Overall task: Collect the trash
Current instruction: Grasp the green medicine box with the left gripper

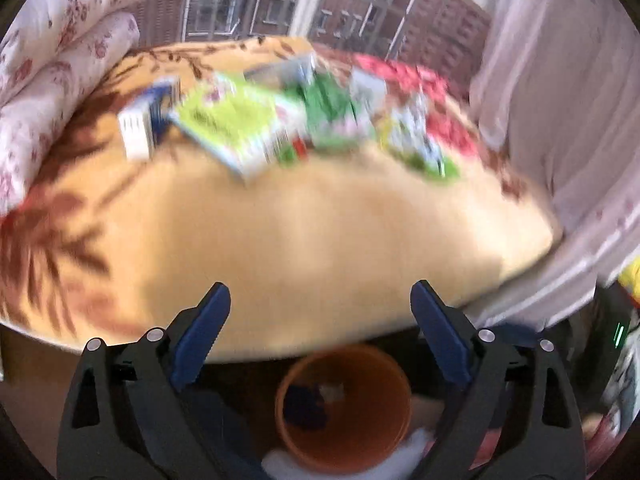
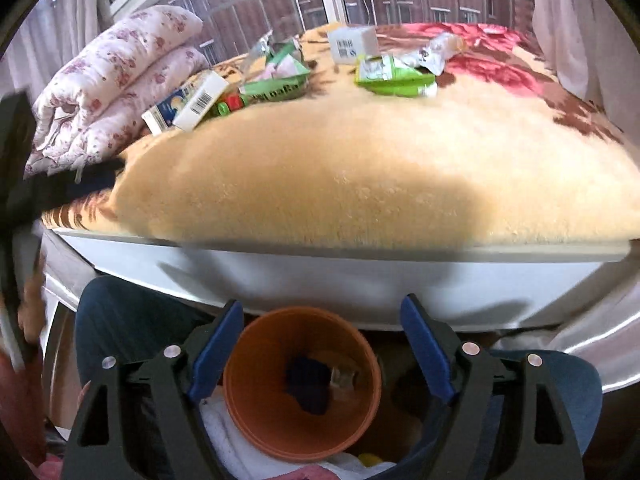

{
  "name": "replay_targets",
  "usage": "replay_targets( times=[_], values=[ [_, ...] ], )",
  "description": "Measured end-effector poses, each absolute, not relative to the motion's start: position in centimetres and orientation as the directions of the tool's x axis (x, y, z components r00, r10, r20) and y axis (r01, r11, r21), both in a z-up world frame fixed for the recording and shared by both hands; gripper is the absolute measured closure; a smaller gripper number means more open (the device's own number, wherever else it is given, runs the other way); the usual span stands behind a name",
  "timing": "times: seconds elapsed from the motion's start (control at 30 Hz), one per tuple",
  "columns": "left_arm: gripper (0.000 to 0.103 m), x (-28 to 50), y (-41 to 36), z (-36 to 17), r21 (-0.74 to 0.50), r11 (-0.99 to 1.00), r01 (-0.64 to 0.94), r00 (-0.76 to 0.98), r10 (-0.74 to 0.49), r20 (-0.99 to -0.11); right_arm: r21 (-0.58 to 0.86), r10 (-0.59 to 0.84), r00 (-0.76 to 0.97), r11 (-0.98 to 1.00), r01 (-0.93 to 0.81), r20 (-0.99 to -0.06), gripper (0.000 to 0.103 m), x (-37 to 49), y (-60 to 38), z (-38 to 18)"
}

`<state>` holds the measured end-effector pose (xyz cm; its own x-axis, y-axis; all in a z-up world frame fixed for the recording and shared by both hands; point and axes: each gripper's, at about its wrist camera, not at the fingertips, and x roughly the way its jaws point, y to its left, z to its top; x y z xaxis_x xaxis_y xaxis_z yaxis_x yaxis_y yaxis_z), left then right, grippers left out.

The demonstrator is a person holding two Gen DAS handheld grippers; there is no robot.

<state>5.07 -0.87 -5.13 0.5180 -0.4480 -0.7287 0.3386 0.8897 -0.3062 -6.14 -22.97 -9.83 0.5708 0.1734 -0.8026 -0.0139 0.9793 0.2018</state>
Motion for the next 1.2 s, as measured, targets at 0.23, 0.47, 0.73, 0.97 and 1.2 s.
replay_targets(
  times=[0.23,0.47,0.73,0.97,1.2],
  values=[
    [0.013,14.6,1.6,-4.8,-0.539,0.828,0.153,0.466,-0.541,-0.700,0.208,0.190,0.543,0.978,-0.029,-0.818,0.024,-6.2,-22.3,-11.0],
    [0.013,20.4,3.5,-7.0,-0.669,0.743,-0.003,0.476,-0.587,-0.654,0.211,0.198,0.527,0.977,-0.036,-0.826,0.024,-6.4,-22.1,-11.7],
    [0.013,23.9,2.3,-8.2,-0.633,0.772,-0.048,0.451,-0.549,-0.704,0.227,0.205,0.498,0.974,-0.017,-0.843,0.024,-5.6,-22.7,-13.4],
    [0.013,25.8,0.8,-10.4,-0.651,0.756,-0.073,0.443,-0.560,-0.700,0.232,0.209,0.489,0.973,-0.013,-0.847,0.024,-5.1,-22.8,-13.7],
    [0.066,23.8,0.3,-7.8,-0.648,0.761,0.029,0.498,-0.573,-0.650,0.225,0.200,0.495,0.974,-0.011,-0.846,0.024,-5.0,-23.0,-13.6]
  ],
)
